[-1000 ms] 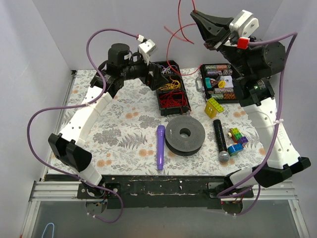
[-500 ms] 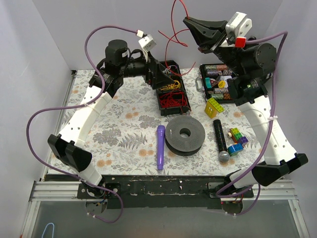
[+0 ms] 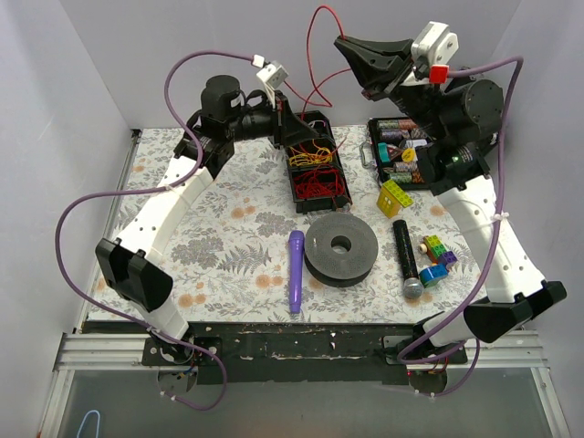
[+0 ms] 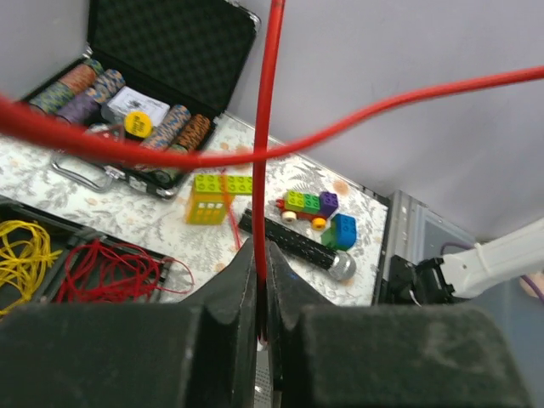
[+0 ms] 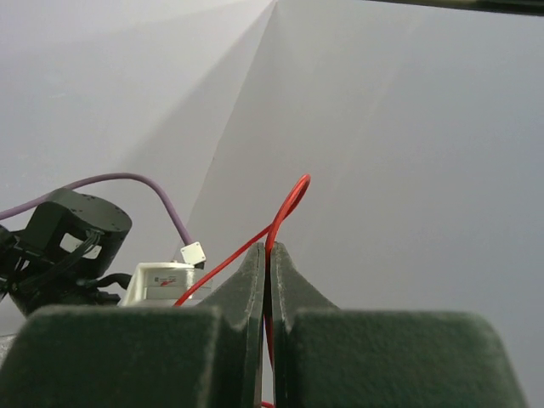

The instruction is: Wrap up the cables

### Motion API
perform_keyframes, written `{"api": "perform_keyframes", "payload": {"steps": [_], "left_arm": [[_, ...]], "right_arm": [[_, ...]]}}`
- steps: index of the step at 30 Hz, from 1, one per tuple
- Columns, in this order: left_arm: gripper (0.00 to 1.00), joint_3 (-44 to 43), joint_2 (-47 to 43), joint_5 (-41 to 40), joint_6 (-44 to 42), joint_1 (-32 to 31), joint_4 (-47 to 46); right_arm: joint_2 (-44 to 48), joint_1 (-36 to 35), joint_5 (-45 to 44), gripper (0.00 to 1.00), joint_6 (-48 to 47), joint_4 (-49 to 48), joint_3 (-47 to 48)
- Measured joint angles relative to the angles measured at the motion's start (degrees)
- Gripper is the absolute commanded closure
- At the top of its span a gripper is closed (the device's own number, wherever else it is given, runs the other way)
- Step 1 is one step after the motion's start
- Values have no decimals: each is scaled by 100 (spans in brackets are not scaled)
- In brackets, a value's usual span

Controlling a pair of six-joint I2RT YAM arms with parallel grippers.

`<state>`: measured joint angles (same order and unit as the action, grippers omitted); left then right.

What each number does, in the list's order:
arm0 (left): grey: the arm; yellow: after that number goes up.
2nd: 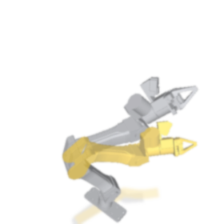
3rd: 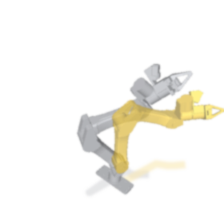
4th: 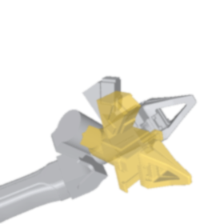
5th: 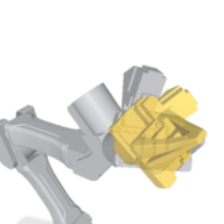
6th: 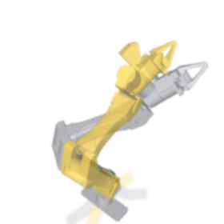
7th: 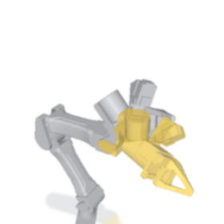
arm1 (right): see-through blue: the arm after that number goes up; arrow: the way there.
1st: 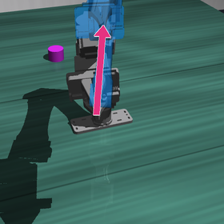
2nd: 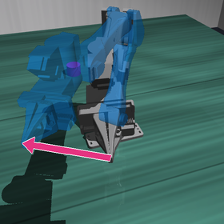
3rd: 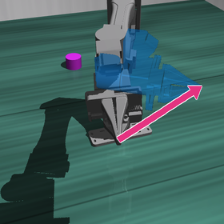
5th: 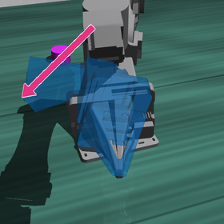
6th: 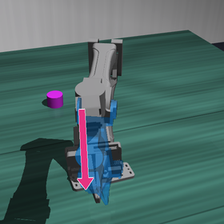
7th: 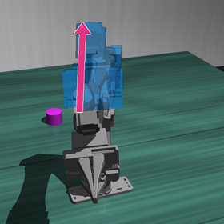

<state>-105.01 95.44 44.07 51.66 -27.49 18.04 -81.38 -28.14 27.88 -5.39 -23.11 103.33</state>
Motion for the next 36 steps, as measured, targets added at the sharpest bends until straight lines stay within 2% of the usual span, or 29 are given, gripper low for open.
{"api": "perform_keyframes", "payload": {"steps": [4,7,8,11,16,19,22,27,32,36], "left_arm": [[100,286,-48,90,0,0,-20],[100,651,-157,92,15,0,57],[100,833,-227,85,42,0,120],[100,1078,-334,7,157,15,181],[100,1276,-492,-328,494,72,286],[100,1276,-533,-599,748,133,286],[100,1272,-533,-914,929,186,295],[100,1259,-533,-1204,1123,221,295],[100,1198,-533,-1239,1228,221,295],[100,1130,-533,-1257,1233,221,291]], "right_arm": [[-114,168,-387,99,-31,588,203],[-319,625,-588,99,223,1209,264],[-428,815,-658,89,352,1499,260],[-811,1281,-774,49,728,2339,181],[-1832,1853,-975,31,999,4245,232],[-2350,1967,-1169,30,942,5372,282],[-2352,1937,-1325,30,774,5895,107],[-1187,1617,-1231,31,13,5563,-1154],[409,715,81,33,-734,4017,-2710],[713,188,708,33,-1069,3034,-3082]]}}
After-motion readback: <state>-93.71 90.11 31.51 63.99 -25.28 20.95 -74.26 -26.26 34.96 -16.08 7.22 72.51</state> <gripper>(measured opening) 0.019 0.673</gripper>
